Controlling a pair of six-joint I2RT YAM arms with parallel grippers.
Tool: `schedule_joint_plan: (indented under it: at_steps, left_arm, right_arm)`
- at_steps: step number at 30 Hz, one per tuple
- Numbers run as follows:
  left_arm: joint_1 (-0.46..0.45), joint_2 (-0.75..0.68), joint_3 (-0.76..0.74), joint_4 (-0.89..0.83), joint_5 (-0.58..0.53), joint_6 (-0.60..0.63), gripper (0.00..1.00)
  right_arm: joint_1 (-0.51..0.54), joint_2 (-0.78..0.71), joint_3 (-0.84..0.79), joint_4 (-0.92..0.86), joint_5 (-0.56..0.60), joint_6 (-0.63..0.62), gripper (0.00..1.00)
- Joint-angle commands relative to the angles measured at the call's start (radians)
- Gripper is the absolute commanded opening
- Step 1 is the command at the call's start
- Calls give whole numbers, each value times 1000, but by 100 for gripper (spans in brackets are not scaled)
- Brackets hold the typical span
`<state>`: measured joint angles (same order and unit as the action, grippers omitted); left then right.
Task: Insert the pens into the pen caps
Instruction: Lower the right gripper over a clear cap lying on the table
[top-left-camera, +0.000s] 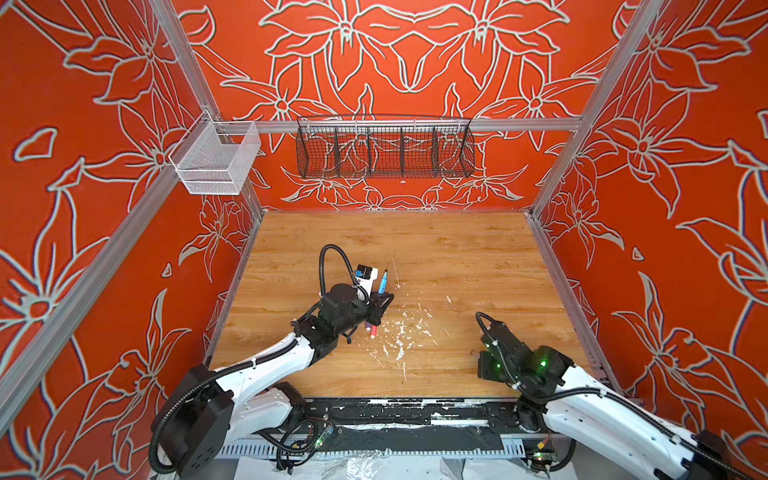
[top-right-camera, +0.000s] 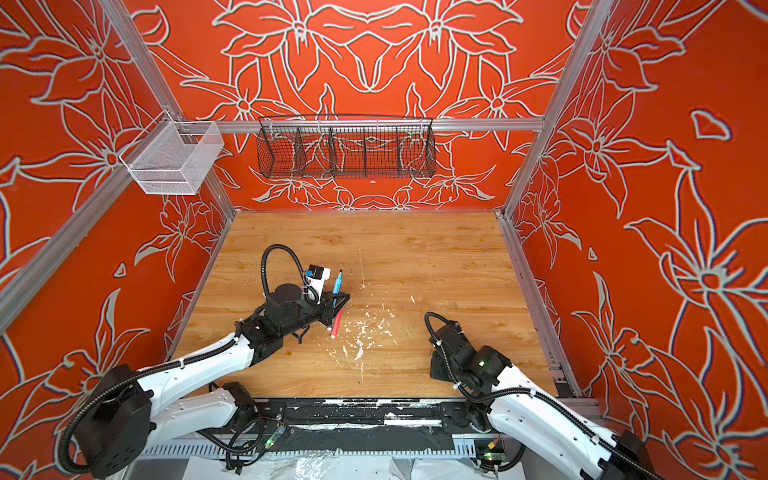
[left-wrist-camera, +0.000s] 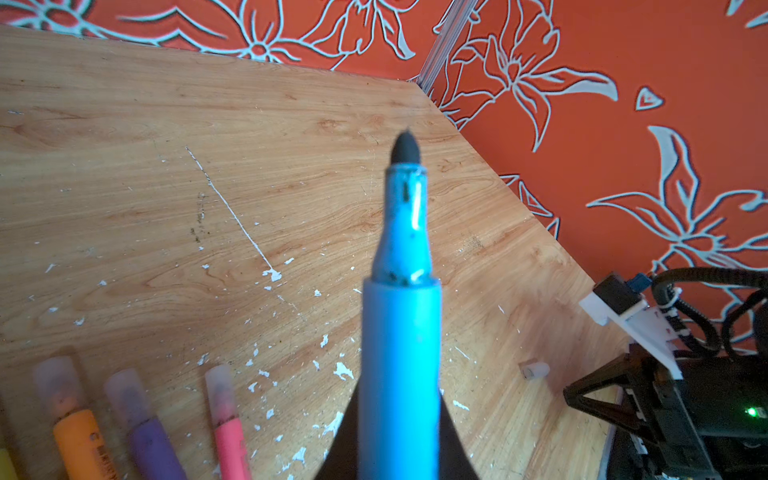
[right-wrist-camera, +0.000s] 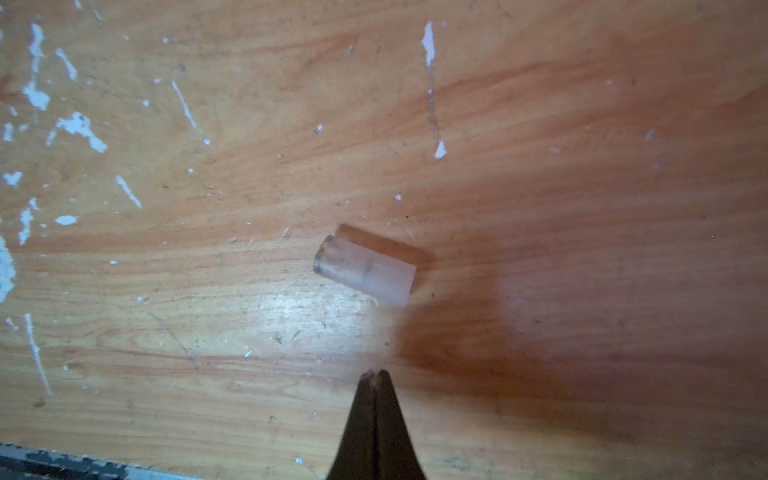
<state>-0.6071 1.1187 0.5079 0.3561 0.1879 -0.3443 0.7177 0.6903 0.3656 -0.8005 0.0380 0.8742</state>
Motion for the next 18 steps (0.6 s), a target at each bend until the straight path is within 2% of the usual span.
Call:
schedule_joint_plan:
  at_steps: [1,5,18]
  left_arm:
    - [2,-19,-8,40,20,9,0]
    - [2,-26,-12,50,32,10,0]
    - [2,-41,-12,44,40,20,0]
  right_arm:
    - [5,16,-22,49,57,37,0]
    - [5,23,-14,58,114,63,0]
    - [3,61,-59,182,175,104,0]
